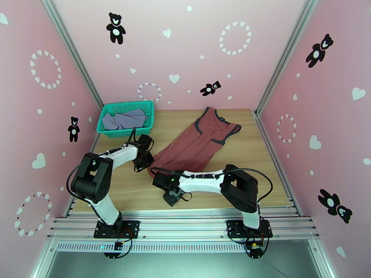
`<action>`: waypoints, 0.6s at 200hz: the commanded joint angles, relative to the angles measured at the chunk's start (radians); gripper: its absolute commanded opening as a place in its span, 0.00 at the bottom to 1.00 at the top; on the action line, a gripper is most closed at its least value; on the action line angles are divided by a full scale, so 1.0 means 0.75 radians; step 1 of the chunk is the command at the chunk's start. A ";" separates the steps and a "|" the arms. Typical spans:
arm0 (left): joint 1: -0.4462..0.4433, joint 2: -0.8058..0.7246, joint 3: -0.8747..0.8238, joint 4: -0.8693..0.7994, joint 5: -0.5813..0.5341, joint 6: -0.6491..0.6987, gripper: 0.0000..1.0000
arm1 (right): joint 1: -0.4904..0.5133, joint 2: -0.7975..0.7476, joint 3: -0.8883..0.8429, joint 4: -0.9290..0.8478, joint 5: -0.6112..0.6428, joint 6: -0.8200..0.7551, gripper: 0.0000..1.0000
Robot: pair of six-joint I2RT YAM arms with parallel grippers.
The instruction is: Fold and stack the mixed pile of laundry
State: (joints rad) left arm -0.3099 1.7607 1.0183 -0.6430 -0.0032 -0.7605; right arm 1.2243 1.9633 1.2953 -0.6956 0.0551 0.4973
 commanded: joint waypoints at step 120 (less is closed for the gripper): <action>-0.008 -0.158 -0.090 -0.067 0.109 0.149 0.00 | 0.067 -0.016 0.087 -0.080 -0.253 -0.098 0.00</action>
State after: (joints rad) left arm -0.3099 1.6936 0.9569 -0.5976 0.0216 -0.6994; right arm 1.2469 1.9816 1.3441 -0.7349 0.0090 0.4671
